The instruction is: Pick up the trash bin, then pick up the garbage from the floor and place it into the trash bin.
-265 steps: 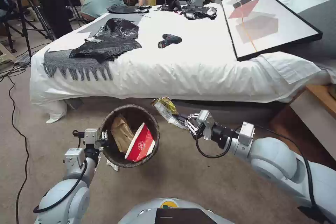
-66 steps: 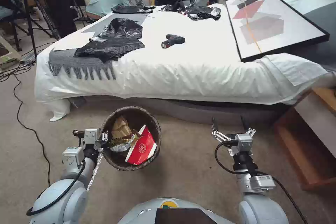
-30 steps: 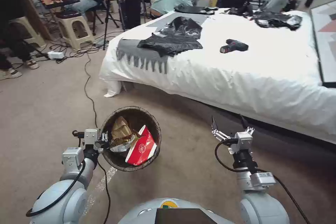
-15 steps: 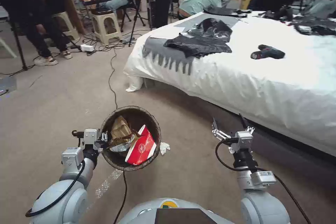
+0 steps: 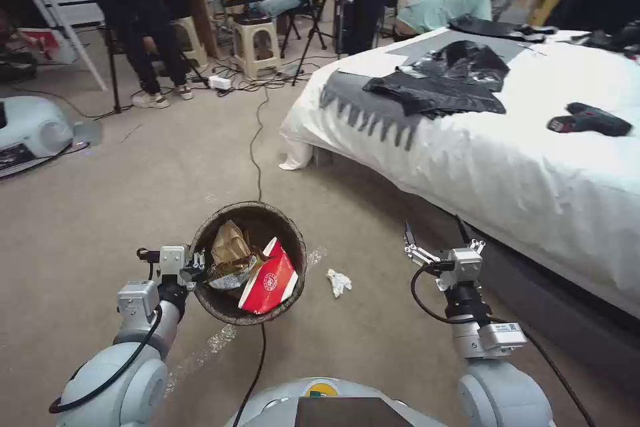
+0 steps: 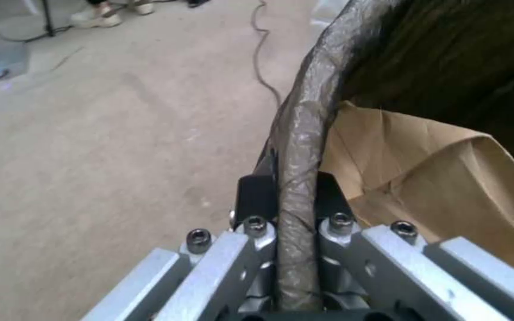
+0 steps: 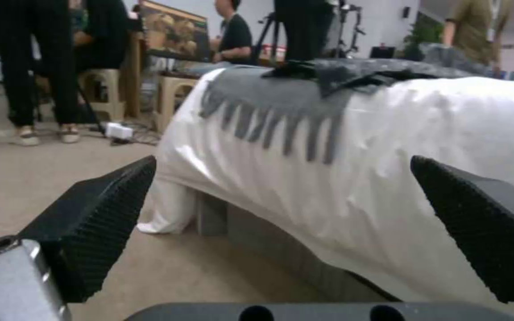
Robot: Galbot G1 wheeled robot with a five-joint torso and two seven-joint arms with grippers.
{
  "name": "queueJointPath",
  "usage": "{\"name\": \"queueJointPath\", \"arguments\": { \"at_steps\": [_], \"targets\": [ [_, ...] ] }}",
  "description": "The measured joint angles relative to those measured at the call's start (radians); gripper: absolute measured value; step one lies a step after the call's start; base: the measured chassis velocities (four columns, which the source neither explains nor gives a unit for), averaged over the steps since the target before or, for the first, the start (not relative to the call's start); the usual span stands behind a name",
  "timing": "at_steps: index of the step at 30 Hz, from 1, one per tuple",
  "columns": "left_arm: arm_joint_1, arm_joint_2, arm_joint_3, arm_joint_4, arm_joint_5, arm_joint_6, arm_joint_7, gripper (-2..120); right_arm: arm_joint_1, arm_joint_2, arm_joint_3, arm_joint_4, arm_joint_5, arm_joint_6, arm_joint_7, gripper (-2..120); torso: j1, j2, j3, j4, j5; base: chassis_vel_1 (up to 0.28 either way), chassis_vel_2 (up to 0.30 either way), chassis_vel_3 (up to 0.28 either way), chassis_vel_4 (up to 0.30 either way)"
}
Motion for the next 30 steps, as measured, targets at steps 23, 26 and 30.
{"name": "queueJointPath", "arguments": {
  "at_steps": [23, 26, 30],
  "targets": [
    [-0.002, -0.001, -0.007, 0.001, -0.006, -0.022, -0.013, 0, 0.015, -0.148, -0.028, -0.066, 0.085, -0.056, -0.007, 100, 0.000, 0.000, 0.000, -0.0001, 0.0000, 0.033, 0.028, 0.030, 0.030],
    [-0.002, -0.003, -0.011, -0.001, -0.007, -0.019, -0.013, 0, 0.030, -0.189, -0.046, -0.094, 0.121, -0.069, -0.008, 100, 0.000, 0.000, 0.000, -0.0001, 0.0001, 0.000, 0.000, 0.000, 0.000],
    [0.001, -0.003, -0.013, -0.004, -0.007, -0.018, -0.013, 0, 0.047, -0.232, -0.065, -0.120, 0.156, -0.086, -0.010, 100, 0.000, 0.000, 0.000, -0.0003, 0.0000, 0.000, 0.000, 0.000, 0.000]
  ]
}}
